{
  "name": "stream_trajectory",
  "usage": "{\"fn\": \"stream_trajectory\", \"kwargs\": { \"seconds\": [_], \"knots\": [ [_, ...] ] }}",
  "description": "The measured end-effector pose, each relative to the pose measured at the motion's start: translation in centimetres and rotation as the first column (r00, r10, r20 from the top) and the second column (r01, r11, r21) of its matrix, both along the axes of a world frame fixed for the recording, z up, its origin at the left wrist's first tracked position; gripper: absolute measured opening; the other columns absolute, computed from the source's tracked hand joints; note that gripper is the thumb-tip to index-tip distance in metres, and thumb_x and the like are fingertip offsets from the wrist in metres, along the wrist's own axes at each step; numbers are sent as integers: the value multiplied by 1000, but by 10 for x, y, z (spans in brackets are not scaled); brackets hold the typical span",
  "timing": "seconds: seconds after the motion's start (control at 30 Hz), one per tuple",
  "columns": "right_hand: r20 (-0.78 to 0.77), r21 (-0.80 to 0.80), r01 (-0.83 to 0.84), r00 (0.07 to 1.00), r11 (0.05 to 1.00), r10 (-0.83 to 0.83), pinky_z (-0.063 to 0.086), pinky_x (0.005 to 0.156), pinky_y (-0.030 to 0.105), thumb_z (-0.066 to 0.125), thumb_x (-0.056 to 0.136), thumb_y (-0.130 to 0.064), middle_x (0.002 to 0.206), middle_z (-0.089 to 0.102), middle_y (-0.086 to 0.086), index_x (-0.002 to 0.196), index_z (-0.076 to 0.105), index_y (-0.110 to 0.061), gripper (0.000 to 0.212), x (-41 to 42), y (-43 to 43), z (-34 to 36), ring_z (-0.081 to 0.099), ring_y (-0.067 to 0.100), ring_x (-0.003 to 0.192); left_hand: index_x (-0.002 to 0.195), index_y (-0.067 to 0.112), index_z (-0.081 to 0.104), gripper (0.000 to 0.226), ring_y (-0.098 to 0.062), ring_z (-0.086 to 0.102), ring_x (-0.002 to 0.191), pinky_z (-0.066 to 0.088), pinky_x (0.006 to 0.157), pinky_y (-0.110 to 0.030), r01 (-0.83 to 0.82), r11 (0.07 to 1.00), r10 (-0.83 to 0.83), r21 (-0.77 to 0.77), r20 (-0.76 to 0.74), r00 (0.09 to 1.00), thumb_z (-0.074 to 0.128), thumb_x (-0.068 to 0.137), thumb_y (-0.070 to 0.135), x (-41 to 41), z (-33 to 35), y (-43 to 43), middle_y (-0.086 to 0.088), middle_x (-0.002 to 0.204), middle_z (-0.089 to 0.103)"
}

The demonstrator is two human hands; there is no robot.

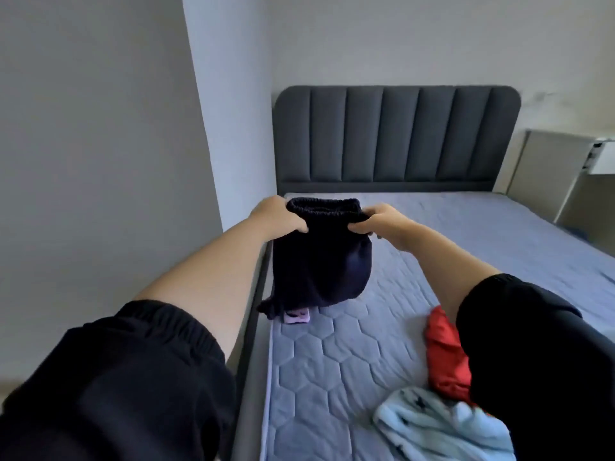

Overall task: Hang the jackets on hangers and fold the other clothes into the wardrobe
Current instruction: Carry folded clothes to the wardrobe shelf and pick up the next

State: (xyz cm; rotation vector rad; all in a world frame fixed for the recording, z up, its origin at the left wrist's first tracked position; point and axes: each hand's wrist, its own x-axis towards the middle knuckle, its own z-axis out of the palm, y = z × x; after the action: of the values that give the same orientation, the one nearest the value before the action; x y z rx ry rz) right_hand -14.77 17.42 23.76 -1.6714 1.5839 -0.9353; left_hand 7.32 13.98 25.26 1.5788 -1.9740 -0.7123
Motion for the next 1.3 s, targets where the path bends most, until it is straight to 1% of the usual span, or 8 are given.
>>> {"fn": "stream_trajectory", "kwargs": {
  "seconds": [0.17, 0.4, 0.57, 0.67, 0.77, 1.0, 1.17, 1.3],
  "knots": [
    [-69, 339, -122, 986, 933, 154, 44, 92, 26, 77, 62, -19, 97, 70, 6, 95, 73, -4, 37, -5, 42, -114, 61, 19, 100, 98, 4, 68, 47, -26, 66, 97, 51, 86, -37, 91, 928, -103, 361, 16, 995, 78, 59, 26, 10, -132, 53, -11, 101, 70],
    [303, 650, -286, 947, 704, 105, 54, 61, 22, 49, 87, 13, 76, 73, 4, 95, 62, -3, 22, -9, 89, -238, 69, 15, 69, 106, 18, 68, 59, -17, 64, 100, 50, 93, -30, 202, 730, -227, 653, -48, 973, 88, 52, 29, 13, -254, 97, 1, 105, 69],
    [366, 815, -418, 908, 401, 201, 56, 71, 30, 77, 65, 2, 86, 74, 7, 101, 59, 1, 41, -9, 109, -293, 71, 19, 80, 108, 12, 70, 51, -24, 62, 113, 45, 104, -39, 253, 350, -324, 902, -136, 936, 81, 60, 22, 22, -297, 118, -7, 117, 68],
    [456, 820, -506, 860, 265, 231, 57, 65, 27, 56, 88, 5, 85, 74, 5, 100, 59, -1, 13, 6, 118, -308, 72, 17, 78, 118, 8, 65, 66, -30, 56, 122, 38, 110, -45, 257, 189, -370, 948, -174, 913, 80, 57, 25, 27, -318, 119, -14, 127, 62],
    [504, 777, -529, 847, 340, 168, 57, 76, 32, 51, 91, 3, 94, 73, 8, 105, 60, -1, 17, 8, 106, -316, 71, 20, 86, 115, 6, 66, 69, -31, 59, 117, 39, 109, -47, 265, 275, -185, 924, -220, 958, 84, 52, 27, 37, -332, 110, -15, 121, 65],
    [500, 556, -256, 863, 791, -72, 56, 71, 25, 51, 96, -9, 93, 70, 5, 113, 60, -5, 20, 12, 48, -290, 69, 15, 81, 97, 23, 63, 20, -8, 62, 94, 44, 75, -14, -79, 937, 215, 339, -385, 897, 71, 84, 36, 30, -307, 71, 14, 92, 63],
    [71, 163, 184, 978, 969, -197, 45, 82, 23, 58, 95, -21, 98, 64, 3, 117, 62, -12, 24, 34, -17, -273, 59, 13, 91, 137, 17, 46, 49, -10, 46, 126, 36, 101, -18, -283, 959, 232, -24, -509, 829, 61, 91, 21, 4, -285, 39, 2, 135, 51],
    [-268, 50, 370, 900, 928, -345, 40, 87, 29, 51, 96, -18, 118, 59, 12, 131, 49, -9, 36, 39, -38, -292, 55, 27, 108, 138, 7, 46, 47, -27, 34, 138, 29, 112, -48, -22, 949, 20, -313, -10, 1000, 51, 91, 14, -1, -308, 36, -10, 145, 42]
  ]
}}
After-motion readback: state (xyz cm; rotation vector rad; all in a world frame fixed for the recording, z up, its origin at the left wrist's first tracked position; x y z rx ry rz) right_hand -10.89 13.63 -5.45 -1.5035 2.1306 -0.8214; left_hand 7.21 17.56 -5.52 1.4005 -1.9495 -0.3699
